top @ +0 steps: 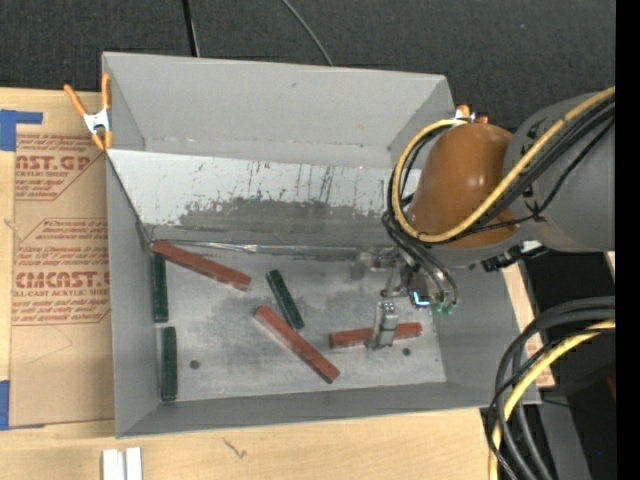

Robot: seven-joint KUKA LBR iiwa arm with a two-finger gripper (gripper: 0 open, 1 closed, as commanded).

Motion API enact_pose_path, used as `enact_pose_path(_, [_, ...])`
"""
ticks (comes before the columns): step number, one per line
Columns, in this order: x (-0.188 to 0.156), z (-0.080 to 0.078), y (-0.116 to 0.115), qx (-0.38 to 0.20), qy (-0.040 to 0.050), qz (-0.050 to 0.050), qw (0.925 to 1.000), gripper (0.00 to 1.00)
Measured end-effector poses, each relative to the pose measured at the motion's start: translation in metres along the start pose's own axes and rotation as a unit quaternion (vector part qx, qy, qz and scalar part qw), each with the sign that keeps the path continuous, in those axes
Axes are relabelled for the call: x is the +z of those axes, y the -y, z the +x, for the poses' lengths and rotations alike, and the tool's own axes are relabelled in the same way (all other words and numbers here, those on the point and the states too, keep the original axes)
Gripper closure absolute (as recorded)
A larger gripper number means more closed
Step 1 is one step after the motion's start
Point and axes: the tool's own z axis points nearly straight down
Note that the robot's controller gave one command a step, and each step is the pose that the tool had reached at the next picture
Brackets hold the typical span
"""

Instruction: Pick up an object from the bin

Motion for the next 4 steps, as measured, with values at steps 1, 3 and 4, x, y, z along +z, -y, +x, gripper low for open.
enact_pose_path(1, [-0.004,-0.002,0.000,0.000,0.0038,0.000,1.0000,0.00])
enact_pose_path(3, [0.069,-0.002,0.022,-0.118,0.0047,0.001,0.9930,0.00])
enact_pose_path(4, [0.067,-0.001,0.021,-0.118,0.0011,0.000,0.9930,1.00])
